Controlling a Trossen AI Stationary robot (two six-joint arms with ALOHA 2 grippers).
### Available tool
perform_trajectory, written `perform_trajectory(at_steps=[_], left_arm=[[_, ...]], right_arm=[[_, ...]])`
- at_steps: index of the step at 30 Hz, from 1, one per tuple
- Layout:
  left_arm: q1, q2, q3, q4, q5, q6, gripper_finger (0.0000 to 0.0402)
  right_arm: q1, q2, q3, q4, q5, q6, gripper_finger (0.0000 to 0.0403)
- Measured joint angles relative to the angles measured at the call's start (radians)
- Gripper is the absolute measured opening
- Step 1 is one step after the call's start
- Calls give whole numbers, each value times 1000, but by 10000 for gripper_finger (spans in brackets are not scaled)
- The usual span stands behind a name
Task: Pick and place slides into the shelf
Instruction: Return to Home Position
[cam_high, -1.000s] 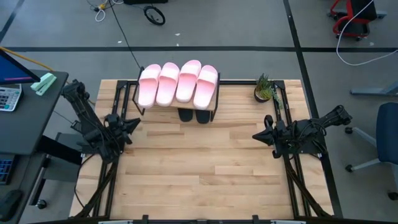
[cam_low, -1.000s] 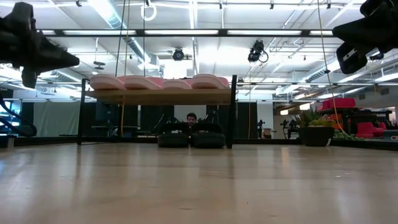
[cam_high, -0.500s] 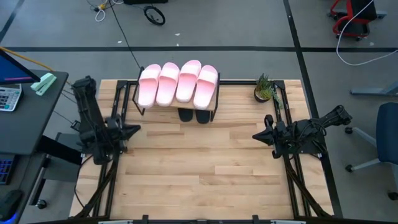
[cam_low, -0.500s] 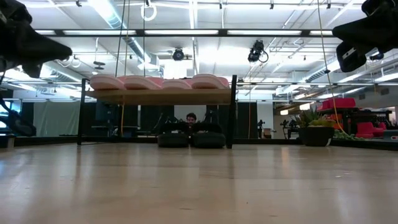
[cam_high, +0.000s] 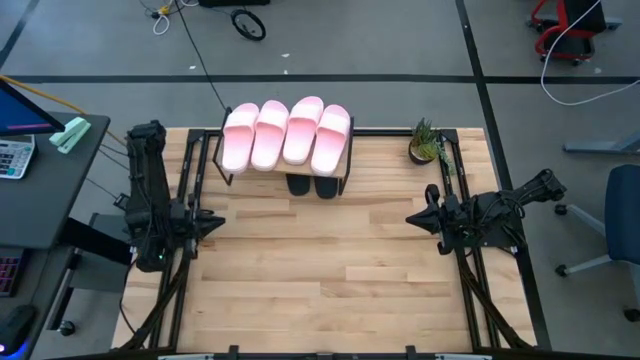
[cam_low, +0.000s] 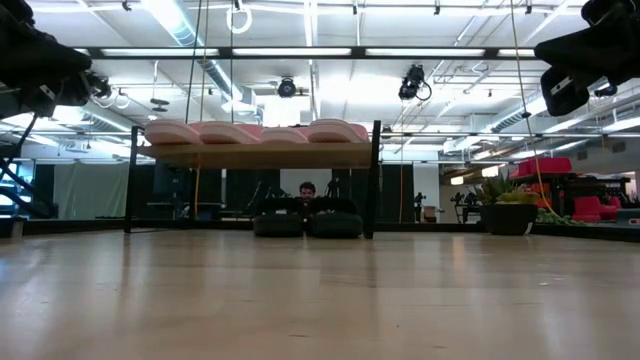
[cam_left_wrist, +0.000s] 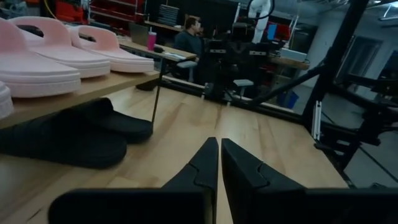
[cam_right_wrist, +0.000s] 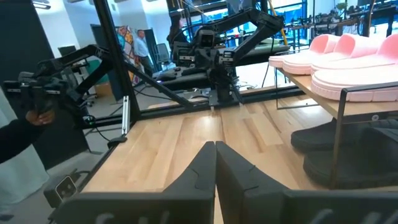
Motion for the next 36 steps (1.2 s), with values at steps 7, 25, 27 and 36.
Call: perform_trajectory(at_steps=[7,25,27,36], left_arm=[[1,0,0,6,1,38,32],[-1,2,0,75,3,164,23],[-12,2,0,137,8,295,24],[24,2,0,271,8,470,39]], right_arm=[[0,0,0,0,0,0,9],[0,0,0,0,0,0,10],[0,0,0,0,0,0,10],[0,0,0,0,0,0,9]])
